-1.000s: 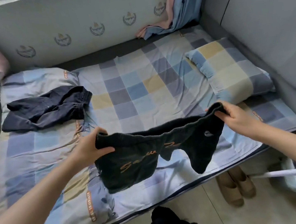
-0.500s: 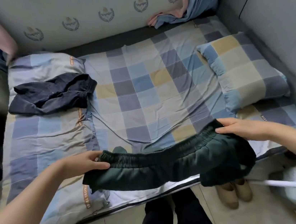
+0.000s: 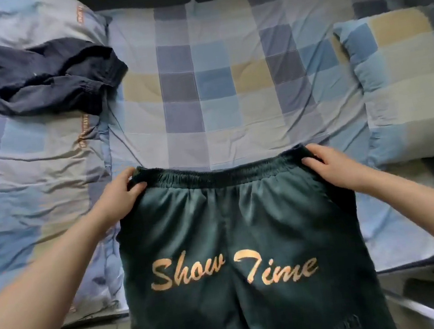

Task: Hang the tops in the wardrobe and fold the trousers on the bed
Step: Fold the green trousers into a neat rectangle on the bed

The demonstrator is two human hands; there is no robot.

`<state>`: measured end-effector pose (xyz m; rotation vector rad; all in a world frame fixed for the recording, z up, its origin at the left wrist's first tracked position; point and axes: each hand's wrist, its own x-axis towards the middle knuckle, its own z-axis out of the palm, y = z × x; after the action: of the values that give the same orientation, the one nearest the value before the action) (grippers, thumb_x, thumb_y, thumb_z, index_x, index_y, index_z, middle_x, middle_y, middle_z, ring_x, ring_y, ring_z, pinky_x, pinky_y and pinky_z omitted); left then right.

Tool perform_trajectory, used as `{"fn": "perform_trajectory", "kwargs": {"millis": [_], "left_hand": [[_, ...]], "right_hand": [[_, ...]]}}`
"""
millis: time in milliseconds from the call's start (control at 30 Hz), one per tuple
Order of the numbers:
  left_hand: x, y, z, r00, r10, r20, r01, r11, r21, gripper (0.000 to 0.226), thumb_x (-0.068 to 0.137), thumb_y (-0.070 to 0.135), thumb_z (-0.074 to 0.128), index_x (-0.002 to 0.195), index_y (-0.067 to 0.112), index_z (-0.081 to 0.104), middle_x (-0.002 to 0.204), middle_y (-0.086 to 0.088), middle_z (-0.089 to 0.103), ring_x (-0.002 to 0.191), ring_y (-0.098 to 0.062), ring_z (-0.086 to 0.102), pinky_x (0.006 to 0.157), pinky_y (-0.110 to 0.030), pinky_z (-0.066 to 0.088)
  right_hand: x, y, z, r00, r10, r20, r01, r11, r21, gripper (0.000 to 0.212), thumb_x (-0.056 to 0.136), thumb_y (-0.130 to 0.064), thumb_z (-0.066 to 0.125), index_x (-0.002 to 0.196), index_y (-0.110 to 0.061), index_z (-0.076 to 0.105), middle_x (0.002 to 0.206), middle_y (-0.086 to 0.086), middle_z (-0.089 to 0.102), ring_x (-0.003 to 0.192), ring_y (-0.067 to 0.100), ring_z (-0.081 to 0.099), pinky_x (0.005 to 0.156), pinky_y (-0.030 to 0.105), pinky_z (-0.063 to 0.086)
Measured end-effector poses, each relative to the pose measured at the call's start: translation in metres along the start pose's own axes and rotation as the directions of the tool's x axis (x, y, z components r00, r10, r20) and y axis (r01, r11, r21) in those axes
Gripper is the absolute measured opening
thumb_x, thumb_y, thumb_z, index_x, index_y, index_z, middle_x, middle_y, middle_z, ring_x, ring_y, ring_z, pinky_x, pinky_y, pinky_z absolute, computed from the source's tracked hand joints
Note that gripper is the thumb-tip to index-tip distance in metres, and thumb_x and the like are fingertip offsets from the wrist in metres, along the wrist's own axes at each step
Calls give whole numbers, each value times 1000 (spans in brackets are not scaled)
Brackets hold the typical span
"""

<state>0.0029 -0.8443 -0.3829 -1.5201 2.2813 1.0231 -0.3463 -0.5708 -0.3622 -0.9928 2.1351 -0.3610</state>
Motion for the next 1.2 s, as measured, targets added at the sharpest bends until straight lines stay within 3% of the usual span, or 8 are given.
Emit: {"fn": "perform_trajectory", "kwargs": {"millis": [200, 333, 467, 600, 733, 867, 1000, 1200], "left_hand": [[95, -66, 134, 997, -41, -61, 42, 999, 24, 11, 89, 13, 67, 89, 4, 60, 95, -23, 67, 94, -37, 62, 77, -41, 45], [126, -82, 172, 979, -72, -191, 64, 997, -48, 14, 94, 23, 62, 99, 10, 61, 98, -16, 68, 90, -32, 59, 70, -33, 34], [132, -82, 159, 961, 89, -260, -66, 993, 96, 16, 101, 32, 47, 103, 16, 45, 90, -25, 62, 85, -47, 57, 71, -49, 45], [152, -63, 115, 938, 231, -259, -186, 964, 188, 16, 100, 30, 49, 100, 15, 44, 85, -29, 61, 81, -50, 57, 63, -43, 38], [217, -38, 80, 893, 293, -343, -199, 938, 283, 21, 99, 30, 50, 108, 11, 51, 101, -33, 61, 93, -51, 57, 71, -46, 40], [291, -25, 86, 903, 145, -405, -27, 959, 282, 57, 97, 25, 51, 148, 10, 30, 144, -25, 38, 129, -45, 39, 107, -54, 31], [271, -23, 162, 976, 56, -209, 21, 937, 349, 72, 96, 35, 49, 156, 26, 10, 164, -1, 6, 148, -38, 5, 116, -57, 12], [168, -28, 286, 885, 428, 183, -448, 679, 581, 73, 95, 50, 42, 152, 47, -4, 164, 8, -4, 150, -36, -4, 112, -63, 12]], "right_hand": [[112, 71, 128, 977, 122, -177, -121, 993, 17, 23, 99, -15, 47, 117, -5, 58, 116, 20, 63, 108, 38, 56, 81, 39, 40], [144, 103, 160, 965, 158, -209, -147, 987, 66, 20, 101, -20, 41, 111, -12, 57, 108, 15, 63, 102, 37, 55, 71, 34, 33], [149, 102, 145, 959, 98, -267, -88, 995, 52, 13, 101, -23, 42, 91, -19, 49, 88, 11, 59, 90, 36, 54, 66, 35, 28], [180, 83, 105, 960, 4, -280, -17, 999, -43, 21, 100, -21, 45, 95, -3, 55, 94, 24, 62, 93, 42, 55, 71, 40, 32], [250, 58, 68, 915, -10, -403, -21, 997, -71, 29, 100, -23, 46, 110, 1, 57, 111, 29, 60, 105, 42, 54, 82, 40, 36], [321, 59, 52, 876, 182, -447, -215, 976, -25, 46, 101, -29, 38, 140, -4, 38, 138, 23, 47, 126, 40, 43, 99, 41, 35], [320, 87, 98, 927, 283, -246, -313, 945, -93, 48, 99, -24, 41, 140, 1, 38, 142, 26, 41, 131, 40, 39, 106, 40, 32], [254, 159, 159, 935, 350, -66, -355, 927, -118, 51, 94, -24, 50, 142, -10, 38, 145, 22, 33, 132, 39, 36, 112, 40, 29]]}}
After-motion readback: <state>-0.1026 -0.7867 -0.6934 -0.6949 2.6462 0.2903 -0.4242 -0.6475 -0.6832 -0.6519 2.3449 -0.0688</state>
